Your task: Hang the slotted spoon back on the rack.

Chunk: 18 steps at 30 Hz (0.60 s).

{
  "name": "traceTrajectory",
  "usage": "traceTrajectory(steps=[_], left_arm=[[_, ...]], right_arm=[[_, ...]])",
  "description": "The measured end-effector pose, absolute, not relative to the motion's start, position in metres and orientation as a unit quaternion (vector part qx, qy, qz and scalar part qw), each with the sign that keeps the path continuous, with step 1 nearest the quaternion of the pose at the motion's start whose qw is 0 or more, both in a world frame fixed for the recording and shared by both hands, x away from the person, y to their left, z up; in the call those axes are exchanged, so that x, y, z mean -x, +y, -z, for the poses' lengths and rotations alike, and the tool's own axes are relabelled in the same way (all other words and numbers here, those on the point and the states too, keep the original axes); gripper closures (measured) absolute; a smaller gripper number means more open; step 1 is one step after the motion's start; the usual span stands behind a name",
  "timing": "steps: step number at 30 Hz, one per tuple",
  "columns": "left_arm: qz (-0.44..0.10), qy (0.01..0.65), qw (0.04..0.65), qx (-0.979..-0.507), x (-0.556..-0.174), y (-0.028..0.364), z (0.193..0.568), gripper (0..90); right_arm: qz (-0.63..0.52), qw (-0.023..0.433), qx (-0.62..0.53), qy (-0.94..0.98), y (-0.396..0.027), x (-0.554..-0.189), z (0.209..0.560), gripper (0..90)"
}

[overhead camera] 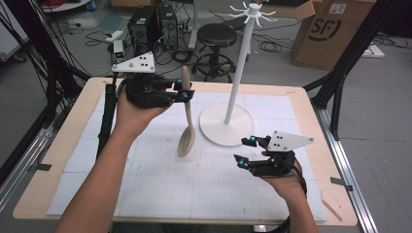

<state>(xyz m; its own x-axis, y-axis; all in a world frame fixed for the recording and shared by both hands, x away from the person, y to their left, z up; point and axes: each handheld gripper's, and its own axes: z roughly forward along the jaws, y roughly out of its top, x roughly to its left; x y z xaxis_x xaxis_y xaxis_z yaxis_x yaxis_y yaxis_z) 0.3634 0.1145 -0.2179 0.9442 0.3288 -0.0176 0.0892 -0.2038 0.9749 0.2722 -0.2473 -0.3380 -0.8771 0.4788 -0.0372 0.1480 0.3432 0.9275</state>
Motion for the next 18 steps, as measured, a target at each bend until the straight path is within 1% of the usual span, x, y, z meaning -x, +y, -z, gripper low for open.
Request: traceTrajectory(steps=[11, 15, 18], left_arm=[[-0.103, 0.136, 0.610, -0.774, -0.380, 0.104, 0.197, 68.0], [-0.102, 0.133, 0.615, -0.771, -0.387, 0.098, 0.189, 68.0], [-0.098, 0.131, 0.613, -0.773, -0.393, 0.093, 0.184, 68.0]], right_arm=[[-0.535, 0.146, -0.213, 0.804, -0.256, -0.281, 0.346, 39.9], [-0.535, 0.146, -0.216, 0.803, -0.257, -0.282, 0.347, 38.3], [-0.536, 0.135, -0.225, 0.803, -0.260, -0.284, 0.350, 36.5]])
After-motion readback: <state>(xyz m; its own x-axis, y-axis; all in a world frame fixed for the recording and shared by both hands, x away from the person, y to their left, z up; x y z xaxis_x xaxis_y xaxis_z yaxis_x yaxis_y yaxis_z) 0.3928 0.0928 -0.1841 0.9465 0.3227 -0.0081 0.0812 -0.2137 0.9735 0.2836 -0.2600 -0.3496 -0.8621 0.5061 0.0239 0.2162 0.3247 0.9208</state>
